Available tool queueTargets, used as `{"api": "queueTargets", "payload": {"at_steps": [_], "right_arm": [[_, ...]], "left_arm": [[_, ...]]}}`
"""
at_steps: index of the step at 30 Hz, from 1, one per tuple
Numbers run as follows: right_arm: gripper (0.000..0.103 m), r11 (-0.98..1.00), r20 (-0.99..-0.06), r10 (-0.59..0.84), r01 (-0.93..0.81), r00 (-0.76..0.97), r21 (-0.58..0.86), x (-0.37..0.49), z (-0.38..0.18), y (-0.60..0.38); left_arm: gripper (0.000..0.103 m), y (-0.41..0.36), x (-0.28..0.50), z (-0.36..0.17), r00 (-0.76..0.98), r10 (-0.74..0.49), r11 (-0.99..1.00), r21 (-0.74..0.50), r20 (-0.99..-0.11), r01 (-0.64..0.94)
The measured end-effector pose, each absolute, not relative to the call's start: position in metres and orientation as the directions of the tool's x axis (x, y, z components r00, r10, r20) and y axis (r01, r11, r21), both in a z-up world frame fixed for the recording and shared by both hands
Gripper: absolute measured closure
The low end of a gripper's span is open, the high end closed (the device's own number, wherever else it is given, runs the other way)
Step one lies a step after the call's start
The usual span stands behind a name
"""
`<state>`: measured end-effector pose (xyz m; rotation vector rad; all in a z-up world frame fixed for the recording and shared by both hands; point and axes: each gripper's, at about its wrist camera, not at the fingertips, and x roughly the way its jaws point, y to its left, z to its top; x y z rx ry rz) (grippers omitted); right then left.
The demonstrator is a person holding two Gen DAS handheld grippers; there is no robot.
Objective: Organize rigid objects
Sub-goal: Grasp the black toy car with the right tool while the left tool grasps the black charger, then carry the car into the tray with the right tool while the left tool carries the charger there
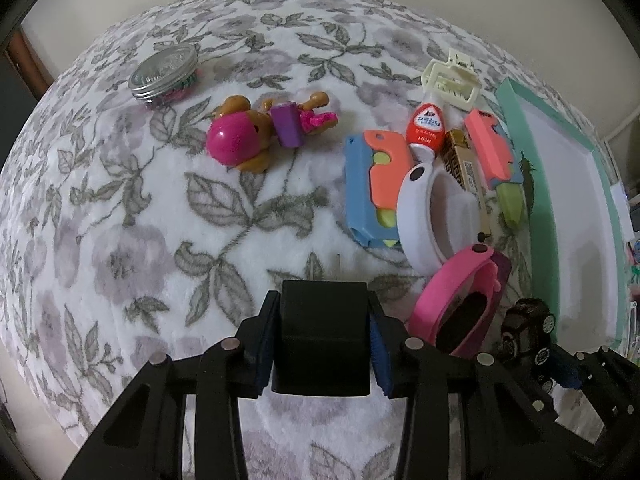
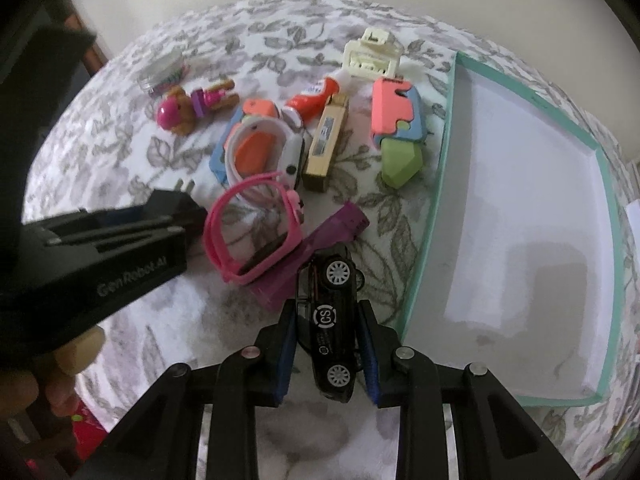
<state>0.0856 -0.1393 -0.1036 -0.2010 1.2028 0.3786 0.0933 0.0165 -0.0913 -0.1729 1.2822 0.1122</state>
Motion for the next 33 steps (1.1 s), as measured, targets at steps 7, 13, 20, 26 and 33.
{"api": "queueTargets", "payload": {"at_steps": [7, 13, 20, 26, 33], "right_arm": [[0.073, 0.934, -0.901, 0.245, -0.337, 0.359, 0.120, 0.094, -0.077, -0.157], [0.073, 0.964, -0.862, 0.204, -0.247, 0.465, 0.095, 0.101, -0.058, -0.169], [0.072, 0.991, -0.809, 0.116, -0.120, 0.577, 0.056, 0.118, -0.045, -0.210], [0.073, 0.999, -0.782, 0.024, 0.010, 0.623, 0.039, 0.142, -0.049, -0.259], [0.073, 0.996, -0.766, -0.066, 0.093, 0.639, -0.008, 0.161, -0.060, -0.292]], "left_arm": [[0.061, 0.019, 0.091, -0.049, 0.406, -0.005, 0.981, -0.083, -0.914, -0.177], [0.061, -0.004, 0.099, -0.010, 0.523, -0.057, 0.985, -0.135, -0.851, -0.112], [0.061, -0.062, 0.123, -0.003, 0.548, -0.088, 0.995, -0.102, -0.832, 0.006], [0.061, -0.100, 0.143, -0.010, 0.536, -0.119, 0.993, -0.095, -0.836, 0.073], [0.061, -0.138, 0.166, -0.017, 0.508, -0.200, 0.979, -0.147, -0.838, 0.143]]}}
